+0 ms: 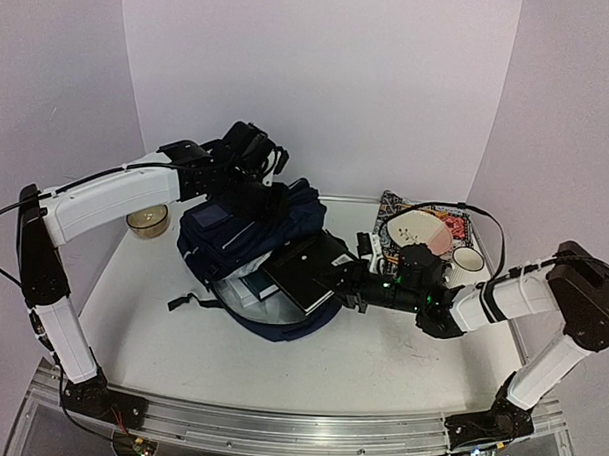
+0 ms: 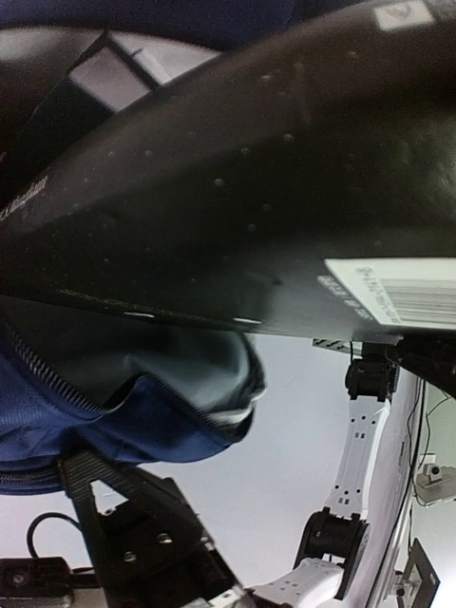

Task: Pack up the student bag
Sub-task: Place the book in the largest pocket of the bag, then place the largest pocket of the bag in the student bag.

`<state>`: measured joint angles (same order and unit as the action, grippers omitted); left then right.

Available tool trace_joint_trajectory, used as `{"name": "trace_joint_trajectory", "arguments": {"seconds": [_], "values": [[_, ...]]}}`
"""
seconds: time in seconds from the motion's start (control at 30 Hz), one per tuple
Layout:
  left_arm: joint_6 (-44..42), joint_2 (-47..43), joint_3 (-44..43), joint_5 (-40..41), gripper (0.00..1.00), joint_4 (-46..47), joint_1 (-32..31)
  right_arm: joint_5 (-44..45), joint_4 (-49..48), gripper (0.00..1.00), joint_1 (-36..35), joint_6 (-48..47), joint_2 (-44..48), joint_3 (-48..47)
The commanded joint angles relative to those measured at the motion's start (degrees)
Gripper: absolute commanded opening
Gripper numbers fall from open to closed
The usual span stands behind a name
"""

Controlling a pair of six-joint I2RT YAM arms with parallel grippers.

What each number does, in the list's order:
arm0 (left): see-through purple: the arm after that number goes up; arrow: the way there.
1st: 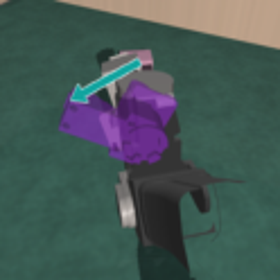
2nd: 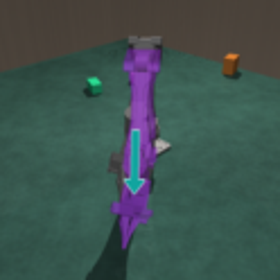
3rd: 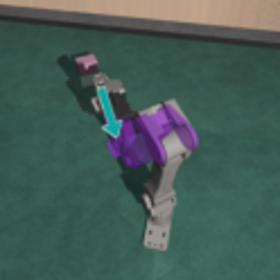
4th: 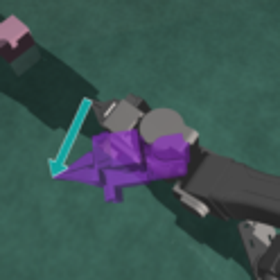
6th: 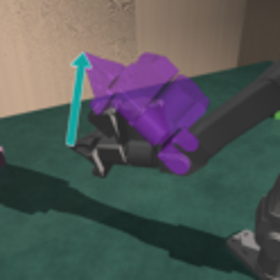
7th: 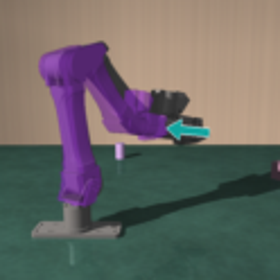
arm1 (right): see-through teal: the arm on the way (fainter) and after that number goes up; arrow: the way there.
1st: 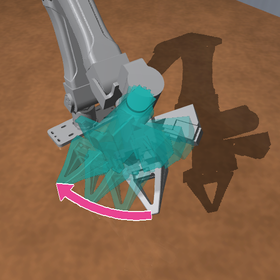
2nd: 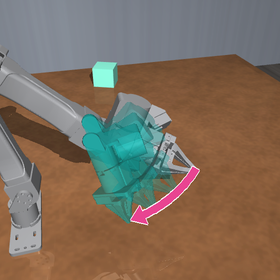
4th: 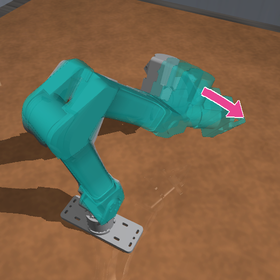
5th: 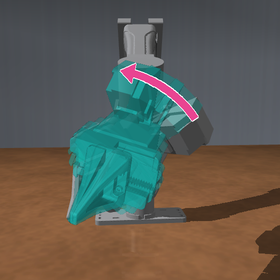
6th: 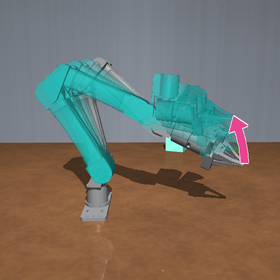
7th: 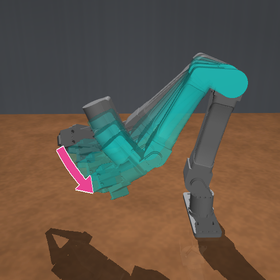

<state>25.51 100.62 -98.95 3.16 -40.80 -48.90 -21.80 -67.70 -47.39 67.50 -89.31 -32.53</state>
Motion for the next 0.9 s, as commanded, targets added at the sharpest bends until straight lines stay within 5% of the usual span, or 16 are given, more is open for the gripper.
{"name": "trace_joint_trajectory", "arguments": {"seconds": [0.0, 0.17, 0.47, 0.87], "values": [[1.60, -4.12, 0.48, -6.39, 0.00, 11.34, -0.23, 0.33, -27.56, 0.00, -0.18, 1.51, -4.57, -8.92], [2.15, -4.68, 1.76, -9.49, 0.00, 12.85, -0.23, 1.59, -25.75, 0.00, -0.99, 3.99, -12.11, -16.44], [2.34, -6.32, 4.14, -10.01, 0.00, 14.73, -0.23, 10.39, -4.98, 0.09, -3.03, 1.53, -16.03, -27.33], [2.01, -9.35, 7.35, -3.76, 0.00, 16.60, -0.14, 11.79, 23.62, 0.50, -4.48, -6.15, -13.79, -35.50]]}}
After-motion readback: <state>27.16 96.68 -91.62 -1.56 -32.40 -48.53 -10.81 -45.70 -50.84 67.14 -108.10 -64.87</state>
